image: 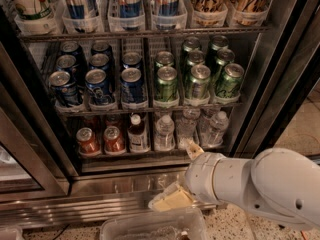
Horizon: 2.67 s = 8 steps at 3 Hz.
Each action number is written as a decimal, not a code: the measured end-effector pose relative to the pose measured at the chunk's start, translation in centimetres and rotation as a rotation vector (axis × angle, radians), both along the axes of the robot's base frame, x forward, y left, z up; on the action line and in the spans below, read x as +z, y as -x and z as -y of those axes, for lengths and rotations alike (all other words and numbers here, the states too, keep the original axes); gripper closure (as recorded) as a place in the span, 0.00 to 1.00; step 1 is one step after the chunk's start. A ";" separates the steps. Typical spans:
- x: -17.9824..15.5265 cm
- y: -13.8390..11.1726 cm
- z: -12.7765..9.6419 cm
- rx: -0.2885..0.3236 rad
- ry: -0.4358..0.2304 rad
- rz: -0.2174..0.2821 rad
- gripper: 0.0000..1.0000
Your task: Pick coke can from bottom shelf of fridge
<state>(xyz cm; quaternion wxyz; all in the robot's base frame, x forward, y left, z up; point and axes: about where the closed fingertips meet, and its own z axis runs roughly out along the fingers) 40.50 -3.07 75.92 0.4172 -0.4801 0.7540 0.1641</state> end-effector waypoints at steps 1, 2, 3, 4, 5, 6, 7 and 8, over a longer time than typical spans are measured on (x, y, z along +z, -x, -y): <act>-0.9 -0.8 -1.5 -0.031 -0.032 0.054 0.00; -1.9 -1.6 -3.2 -0.050 -0.085 0.094 0.00; -3.0 -2.4 -4.7 -0.084 -0.172 0.112 0.00; -4.1 -3.0 -6.2 -0.114 -0.250 0.119 0.00; -5.1 -3.6 -7.9 -0.119 -0.285 0.128 0.00; -6.7 -4.6 -9.7 -0.104 -0.311 0.129 0.00; -8.6 -5.7 -11.2 -0.094 -0.347 0.129 0.00; -9.9 -5.9 -11.2 -0.122 -0.409 0.121 0.00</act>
Offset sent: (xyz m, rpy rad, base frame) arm 0.0261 0.0509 -0.0348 0.1655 -0.1342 -0.0744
